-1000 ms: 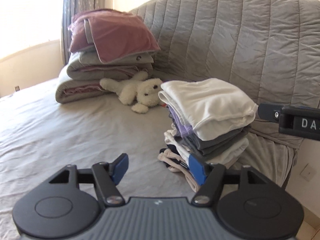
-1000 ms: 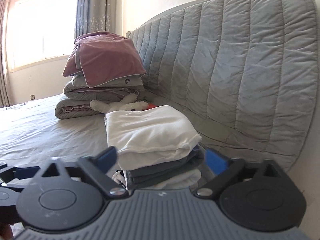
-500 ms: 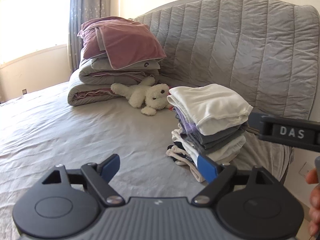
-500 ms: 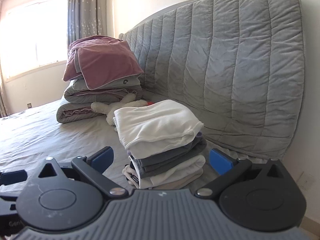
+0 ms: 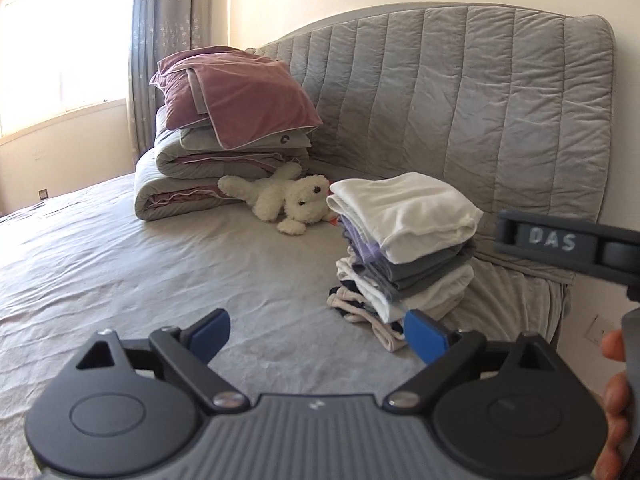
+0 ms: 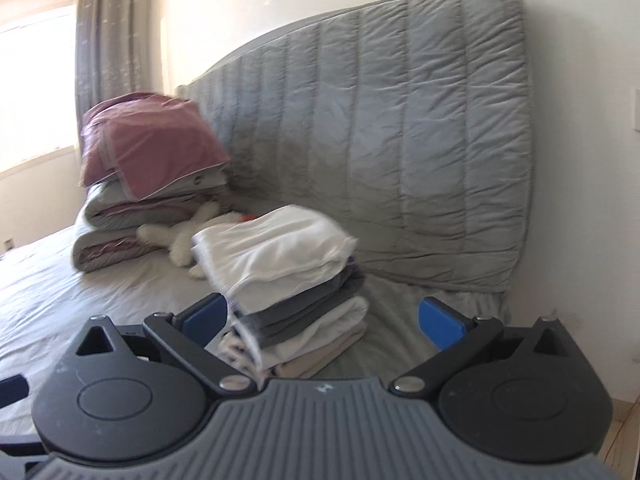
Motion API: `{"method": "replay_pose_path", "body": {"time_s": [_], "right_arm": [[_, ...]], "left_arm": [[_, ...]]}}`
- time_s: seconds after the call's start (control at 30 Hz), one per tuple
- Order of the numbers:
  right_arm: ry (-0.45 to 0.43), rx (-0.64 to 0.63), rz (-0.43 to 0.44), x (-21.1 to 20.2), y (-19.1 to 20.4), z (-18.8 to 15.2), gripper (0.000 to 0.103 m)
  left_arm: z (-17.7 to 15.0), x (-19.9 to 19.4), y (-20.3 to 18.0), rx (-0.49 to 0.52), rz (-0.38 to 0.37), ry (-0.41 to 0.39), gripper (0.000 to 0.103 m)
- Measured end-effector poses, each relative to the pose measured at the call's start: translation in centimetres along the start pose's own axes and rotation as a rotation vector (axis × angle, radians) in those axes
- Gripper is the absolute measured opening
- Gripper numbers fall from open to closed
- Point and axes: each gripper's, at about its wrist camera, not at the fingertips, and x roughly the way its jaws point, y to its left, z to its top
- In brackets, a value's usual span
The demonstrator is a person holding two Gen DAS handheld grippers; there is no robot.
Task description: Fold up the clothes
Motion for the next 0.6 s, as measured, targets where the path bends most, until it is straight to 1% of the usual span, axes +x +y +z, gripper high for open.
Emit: {"method": "replay_pose_path", "body": {"time_s": [0.07, 0.23, 0.3, 0.43, 0.6], "right_arm": [[0.007, -0.007, 0.016, -0.6, 0.8, -0.6, 0.103], [0.026, 0.0, 0.108, -2.0, 4.0, -2.2, 0.103], [0.041, -0.003, 0.146, -2.4, 5.8, -3.1, 0.103], [0.086, -0.026, 0.252, -3.3, 9.8, -4.9, 0.103], [0.146, -0.111, 0.361, -4.7, 14.8, -7.5, 0.103]], "left_arm": [[-0.6, -0.6, 0.9, -0.009, 0.021, 0.001, 0.099], [-2.4, -2.4, 5.1, -0.045, 0.102, 0.012, 0.1], [-3.3, -3.2, 7.4, -0.071, 0.143, 0.022, 0.1], [-5.4, -5.0, 12.3, -0.112, 0.236, 0.038, 0.1], [-8.3, -7.2, 18.8, -0.192, 0.337, 0.059, 0.1]]}}
